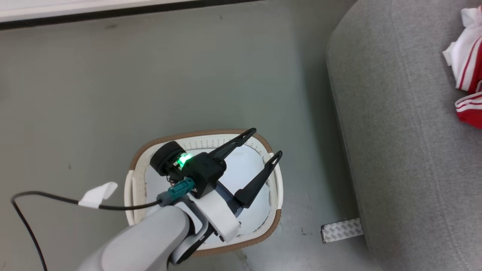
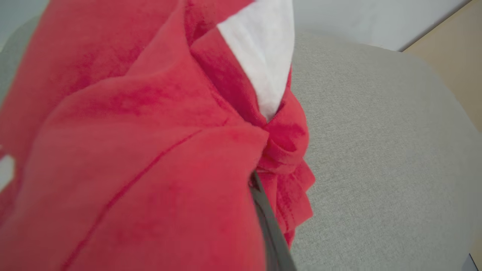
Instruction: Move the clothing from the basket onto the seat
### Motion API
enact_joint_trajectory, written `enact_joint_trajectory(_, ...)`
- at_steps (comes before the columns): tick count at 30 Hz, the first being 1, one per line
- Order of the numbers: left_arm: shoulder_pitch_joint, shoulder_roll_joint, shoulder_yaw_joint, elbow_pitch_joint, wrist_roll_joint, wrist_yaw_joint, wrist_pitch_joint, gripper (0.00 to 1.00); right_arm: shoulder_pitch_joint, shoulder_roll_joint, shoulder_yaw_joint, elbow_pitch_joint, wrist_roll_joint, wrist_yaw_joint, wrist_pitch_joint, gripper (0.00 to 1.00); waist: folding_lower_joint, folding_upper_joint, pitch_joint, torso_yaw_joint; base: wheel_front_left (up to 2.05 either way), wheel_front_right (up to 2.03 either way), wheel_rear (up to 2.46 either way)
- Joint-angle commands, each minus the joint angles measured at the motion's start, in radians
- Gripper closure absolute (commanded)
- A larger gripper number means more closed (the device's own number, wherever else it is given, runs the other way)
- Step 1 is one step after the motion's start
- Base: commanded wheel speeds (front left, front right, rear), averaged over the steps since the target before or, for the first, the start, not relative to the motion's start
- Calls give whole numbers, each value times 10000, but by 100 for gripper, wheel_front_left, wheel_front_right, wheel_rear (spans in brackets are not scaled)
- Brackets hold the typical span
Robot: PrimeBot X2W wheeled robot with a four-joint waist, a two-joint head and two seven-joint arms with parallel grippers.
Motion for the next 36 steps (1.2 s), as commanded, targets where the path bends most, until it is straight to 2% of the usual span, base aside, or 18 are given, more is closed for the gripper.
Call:
enact_joint_trajectory(1, 71, 40, 14, 26, -88, 5, -32, 0, 52, -85, 55, 55, 147, -26, -42, 0, -1, 0, -134, -90, 0, 0, 0)
enact_joint_trajectory(7, 354, -22, 51, 358, -189, 98, -262, 0, 337, -136, 881, 28, 461, -26, -23, 0, -1, 0, -1083, -316, 0, 0, 0)
enact_joint_trajectory(11, 760, -56, 200, 637, -474, 226, -431, 0, 679, -255, 1640, -489, 1161, -26, 499, 0, -1, 0, -1973, -369, 0, 0, 0)
enact_joint_trajectory(17, 1443, -57, 615, 786, -784, 527, -614, 0, 1527, -1099, 2440, -2067, 2072, -26, 900, 0, -1, 0, -3174, -80, 0, 0, 0)
enact_joint_trajectory(21, 1910, 60, 1056, 722, -1040, 771, -673, 0, 2214, -1540, 2551, -3447, 2568, -26, 1117, 0, -1, 0, -3864, 241, 0, 0, 0)
enact_joint_trajectory(25, 2389, 216, 1705, 515, -1228, 1026, -696, 0, 2845, -1634, 2367, -4997, 2831, -25, 1186, 0, -1, 0, -4406, 588, 0, 0, 0)
enact_joint_trajectory(30, 3046, 501, 2737, 133, -1324, 1338, -698, 0, 3589, -1083, 1732, -6699, 2598, -26, 776, 0, -1, 0, -4881, 1011, 0, 0, 0)
enact_joint_trajectory(36, 4025, 668, 4113, -208, -1205, 1705, -699, 0, 5020, 327, 798, -7918, 1849, -25, -70, 0, -1, 0, -5186, 1460, 0, 0, 0)
